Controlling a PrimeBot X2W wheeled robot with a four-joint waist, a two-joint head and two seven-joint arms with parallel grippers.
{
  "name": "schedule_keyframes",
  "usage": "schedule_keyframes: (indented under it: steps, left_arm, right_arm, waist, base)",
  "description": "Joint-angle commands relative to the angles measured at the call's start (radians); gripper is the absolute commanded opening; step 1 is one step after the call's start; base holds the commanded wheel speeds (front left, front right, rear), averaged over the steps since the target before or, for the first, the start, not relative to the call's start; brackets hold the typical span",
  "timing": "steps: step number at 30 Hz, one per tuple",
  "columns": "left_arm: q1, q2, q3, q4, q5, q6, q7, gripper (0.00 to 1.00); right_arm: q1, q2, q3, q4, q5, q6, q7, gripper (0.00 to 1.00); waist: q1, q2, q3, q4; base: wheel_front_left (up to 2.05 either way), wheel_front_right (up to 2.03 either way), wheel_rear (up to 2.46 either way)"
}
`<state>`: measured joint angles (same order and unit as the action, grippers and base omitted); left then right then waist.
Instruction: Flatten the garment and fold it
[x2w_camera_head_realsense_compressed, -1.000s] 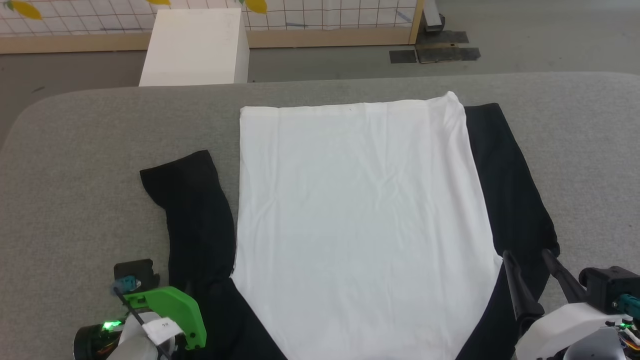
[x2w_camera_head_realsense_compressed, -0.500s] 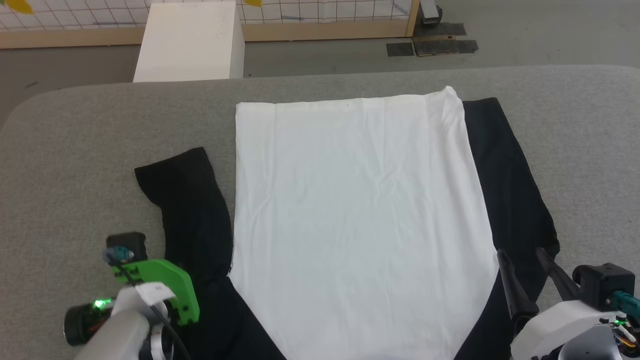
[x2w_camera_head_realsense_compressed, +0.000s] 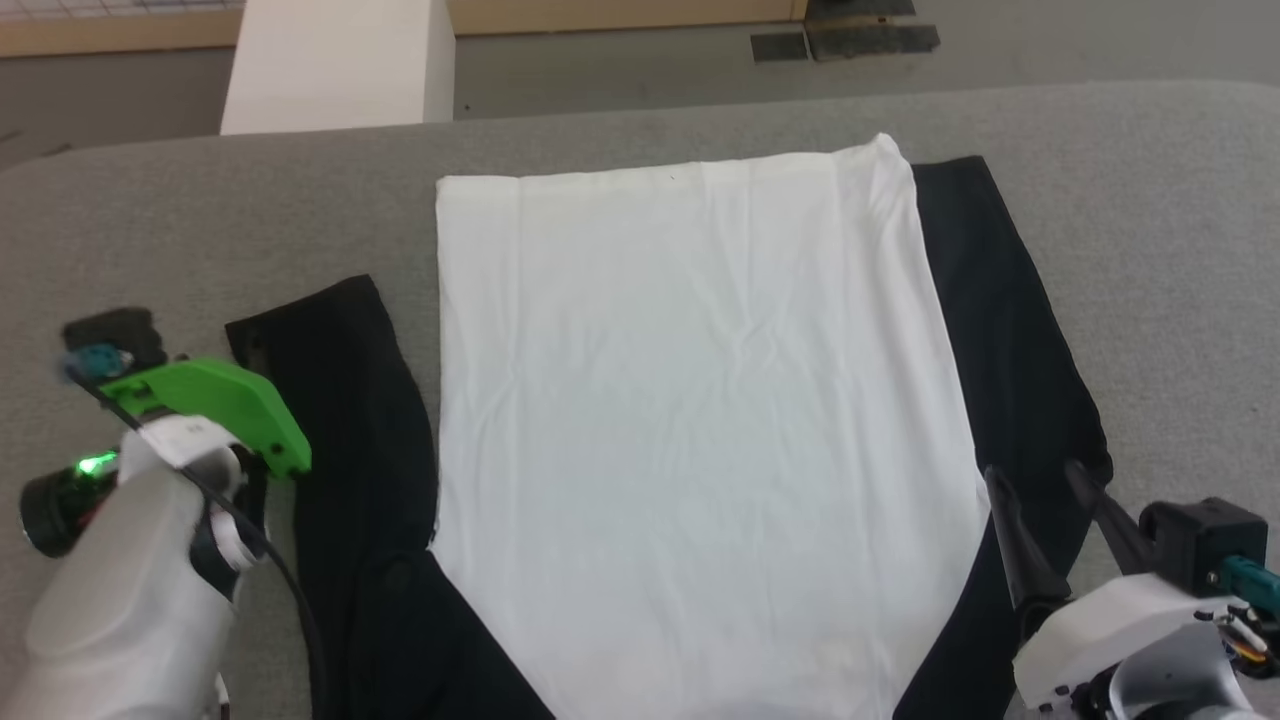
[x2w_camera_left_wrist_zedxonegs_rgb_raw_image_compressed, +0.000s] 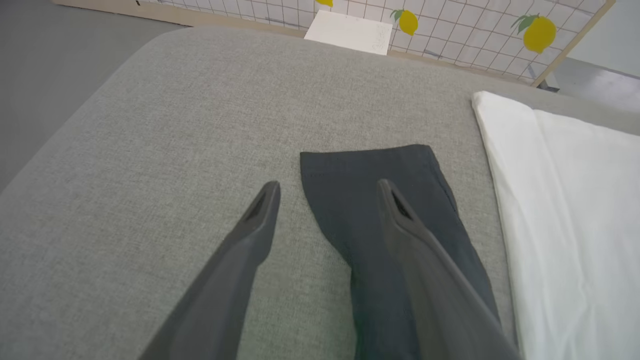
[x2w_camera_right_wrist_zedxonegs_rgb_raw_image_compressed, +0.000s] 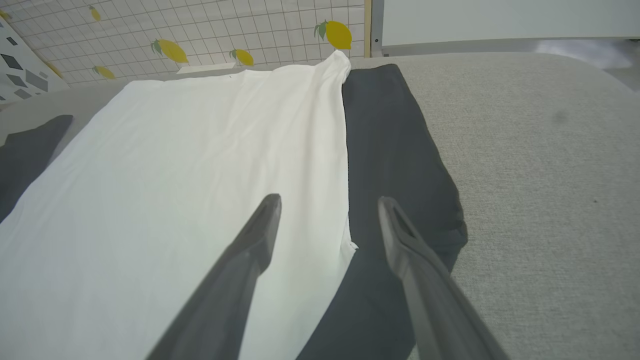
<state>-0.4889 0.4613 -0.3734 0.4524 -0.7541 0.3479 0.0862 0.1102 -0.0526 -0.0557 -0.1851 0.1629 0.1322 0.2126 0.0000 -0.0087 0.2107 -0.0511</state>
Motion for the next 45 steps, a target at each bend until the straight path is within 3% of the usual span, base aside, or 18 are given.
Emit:
schedule_keyframes:
  steps: [1, 8, 19, 20, 21, 24, 31, 36, 40, 45]
  left_arm:
    - [-0.035, -0.001, 0.017, 0.027, -0.023, 0.001, -0.009, 1.00]
    - [-0.127, 0.004, 0.074, 0.172, -0.078, -0.021, 0.004, 1.00]
    - [-0.127, 0.002, 0.042, 0.239, -0.113, 0.037, 0.211, 1.00]
    - [-0.119, 0.003, 0.037, 0.235, -0.118, 0.034, 0.235, 0.53]
    - [-0.113, 0.004, 0.032, 0.229, -0.121, 0.031, 0.249, 0.00]
    - [-0.100, 0.015, 0.024, 0.192, -0.110, 0.032, 0.240, 0.00]
    - [-0.088, 0.039, 0.066, 0.084, -0.060, 0.034, 0.015, 0.00]
    - [-0.079, 0.030, 0.058, -0.042, -0.026, 0.023, -0.082, 0.00]
    - [-0.061, 0.007, -0.004, -0.203, 0.020, 0.019, -0.104, 0.00]
    - [-0.062, -0.035, -0.135, -0.382, 0.099, 0.031, -0.057, 0.00]
  right_arm:
    - [-0.032, 0.001, 0.005, -0.011, -0.011, -0.002, 0.003, 1.00]
    - [-0.067, -0.005, 0.010, -0.032, -0.012, -0.002, 0.000, 1.00]
    - [-0.077, -0.003, 0.015, -0.033, -0.007, -0.002, -0.014, 1.00]
    - [-0.077, -0.003, 0.015, -0.033, -0.006, -0.002, -0.014, 1.00]
    - [-0.077, -0.002, 0.014, -0.033, -0.006, -0.002, -0.015, 1.00]
    - [-0.078, -0.002, 0.013, -0.032, -0.007, -0.002, -0.015, 1.00]
    - [-0.073, 0.000, 0.016, -0.026, -0.010, -0.002, -0.010, 1.00]
    - [-0.058, 0.000, 0.011, -0.024, -0.012, -0.002, -0.001, 1.00]
    - [-0.041, 0.001, 0.004, -0.027, -0.012, -0.002, 0.009, 1.00]
    - [-0.024, 0.001, -0.007, -0.039, -0.013, -0.002, 0.021, 1.00]
  waist:
    - [0.0000, 0.0085, 0.043, -0.033]
    - [0.0000, 0.0085, 0.119, -0.088]
    - [0.0000, 0.0085, 0.155, -0.118]
    - [0.0000, 0.0085, 0.156, -0.117]
    - [0.0000, 0.0085, 0.155, -0.116]
    - [0.0000, 0.0085, 0.150, -0.108]
    - [0.0000, 0.0085, 0.093, -0.081]
    - [0.0000, 0.0085, 0.037, -0.064]
    - [0.0000, 0.0085, -0.007, -0.053]
    - [0.0000, 0.0085, -0.043, -0.048]
  base:
    - [0.00, 0.00, 0.00]
    - [0.00, 0.00, 0.00]
    - [0.00, 0.00, 0.00]
    - [0.00, 0.00, 0.00]
    - [0.00, 0.00, 0.00]
    - [0.00, 0.00, 0.00]
    - [0.00, 0.00, 0.00]
    - [0.00, 0.00, 0.00]
    - [0.00, 0.00, 0.00]
    - [0.00, 0.00, 0.00]
